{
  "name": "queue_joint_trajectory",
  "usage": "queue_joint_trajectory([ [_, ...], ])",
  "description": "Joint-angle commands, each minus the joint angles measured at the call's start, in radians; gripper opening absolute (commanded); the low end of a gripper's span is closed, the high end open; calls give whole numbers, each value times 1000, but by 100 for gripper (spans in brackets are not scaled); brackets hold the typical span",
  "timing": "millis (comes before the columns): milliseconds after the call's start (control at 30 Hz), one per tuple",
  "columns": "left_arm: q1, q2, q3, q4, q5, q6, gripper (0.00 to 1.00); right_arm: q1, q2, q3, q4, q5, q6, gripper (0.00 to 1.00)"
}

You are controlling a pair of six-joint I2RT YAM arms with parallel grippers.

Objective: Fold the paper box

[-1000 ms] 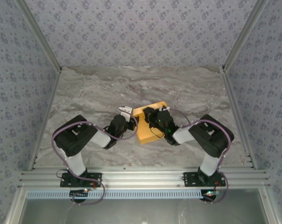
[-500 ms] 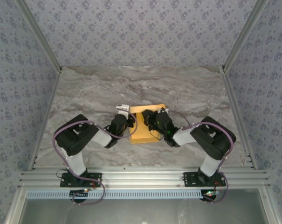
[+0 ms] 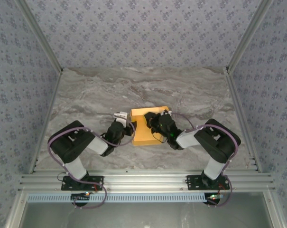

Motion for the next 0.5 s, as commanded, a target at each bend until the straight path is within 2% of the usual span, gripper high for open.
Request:
queue_joint_trajectory([
  [0, 6, 28, 22, 33, -28, 44, 62, -4, 7, -3, -120, 14, -8, 10],
  [133, 8, 98, 77, 50, -13, 53, 47, -5, 6, 0, -126, 7, -6, 10],
  [333, 13, 136, 141, 35, -49, 47, 31, 9, 5, 8, -141, 3, -4, 10],
  [467, 15, 142, 171, 12, -57, 52, 24, 12, 3, 12, -143, 0, 2, 11],
])
